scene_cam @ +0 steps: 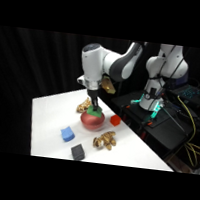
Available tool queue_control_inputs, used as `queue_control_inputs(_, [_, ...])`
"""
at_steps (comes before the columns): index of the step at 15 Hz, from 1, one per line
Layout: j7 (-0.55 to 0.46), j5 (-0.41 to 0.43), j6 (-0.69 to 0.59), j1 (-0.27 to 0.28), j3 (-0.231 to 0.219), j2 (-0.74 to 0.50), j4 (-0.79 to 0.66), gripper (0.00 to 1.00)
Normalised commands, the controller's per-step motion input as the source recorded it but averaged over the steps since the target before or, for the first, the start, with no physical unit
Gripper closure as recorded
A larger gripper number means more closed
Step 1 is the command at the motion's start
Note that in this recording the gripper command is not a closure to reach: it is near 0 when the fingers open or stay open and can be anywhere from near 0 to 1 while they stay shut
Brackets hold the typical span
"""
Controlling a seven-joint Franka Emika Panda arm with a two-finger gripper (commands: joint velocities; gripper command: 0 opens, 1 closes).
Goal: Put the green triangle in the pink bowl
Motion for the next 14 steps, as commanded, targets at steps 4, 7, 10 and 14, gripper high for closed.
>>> queue_control_inputs(4, [0.04,0.058,0.03,-0.028,0.017,-0.26,-0.17,0.0])
queue_control_inputs(7, [0.02,0.036,0.05,-0.044,0.008,-0.33,-0.26,0.0])
queue_control_inputs(10, [0.0,0.013,0.04,-0.057,0.007,-0.4,-0.33,0.0])
queue_control_inputs(14, [0.04,-0.001,0.01,-0.057,0.032,-0.38,-0.28,0.0])
